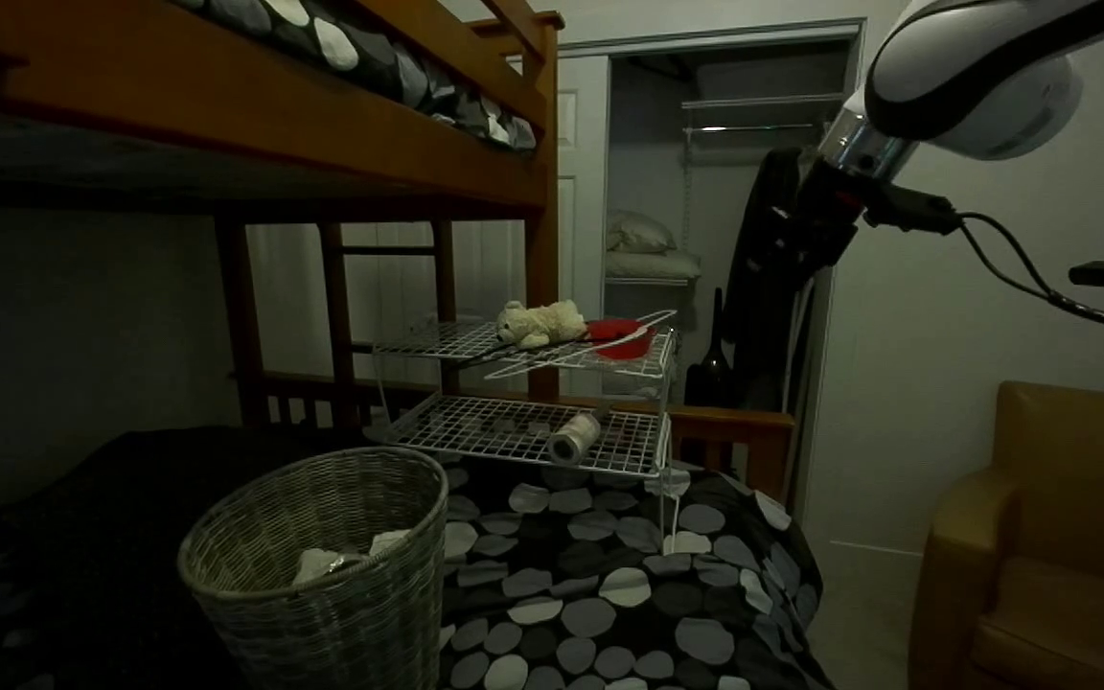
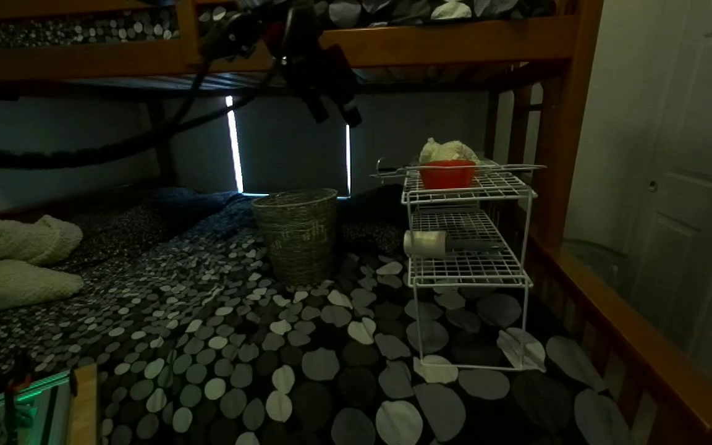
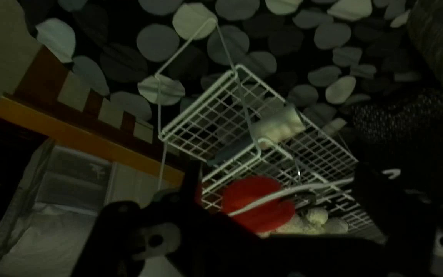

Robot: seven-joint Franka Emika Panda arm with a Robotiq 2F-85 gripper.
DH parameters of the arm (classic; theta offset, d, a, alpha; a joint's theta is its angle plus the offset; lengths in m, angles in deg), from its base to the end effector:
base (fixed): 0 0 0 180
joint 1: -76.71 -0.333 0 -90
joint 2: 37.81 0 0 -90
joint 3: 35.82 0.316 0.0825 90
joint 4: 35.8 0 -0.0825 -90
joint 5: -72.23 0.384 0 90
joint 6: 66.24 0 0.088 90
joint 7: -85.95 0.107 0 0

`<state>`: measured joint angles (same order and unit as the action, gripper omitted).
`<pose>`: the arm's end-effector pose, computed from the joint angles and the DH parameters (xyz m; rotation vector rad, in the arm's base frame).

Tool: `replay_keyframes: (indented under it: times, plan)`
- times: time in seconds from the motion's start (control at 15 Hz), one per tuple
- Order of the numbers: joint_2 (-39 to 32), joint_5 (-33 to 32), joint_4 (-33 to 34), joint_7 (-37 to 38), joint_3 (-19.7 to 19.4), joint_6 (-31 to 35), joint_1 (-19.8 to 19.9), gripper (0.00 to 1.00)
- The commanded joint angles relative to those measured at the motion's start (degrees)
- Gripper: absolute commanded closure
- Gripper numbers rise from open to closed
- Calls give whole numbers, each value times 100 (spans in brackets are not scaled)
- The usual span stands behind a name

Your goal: Put the white teddy bear in the basket.

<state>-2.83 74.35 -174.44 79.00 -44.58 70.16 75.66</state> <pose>0.4077 -0.0656 0.5831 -2.9630 0.0456 -0.8756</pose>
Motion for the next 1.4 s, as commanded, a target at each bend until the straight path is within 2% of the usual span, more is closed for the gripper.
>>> replay_keyframes:
  times: [0.0,0.2,0.67,0.73,0.87,1.0,1.13,1.33]
  plan:
    - [-178,334,138,-218,-53,191,-15,0]
    - [-524,637,398,-415,-208,360,-177,0]
    - [-559,660,454,-417,-207,362,-206,0]
    - [-702,826,531,-647,-278,538,-396,0]
    - [-1278,940,1018,-1380,-375,639,-777,0]
    - [-1998,1027,1813,-1963,-423,452,-996,0]
    - [-2548,1049,2500,-2650,-464,214,-995,0]
    - [-3450,898,3567,-3466,-292,72,-623,0]
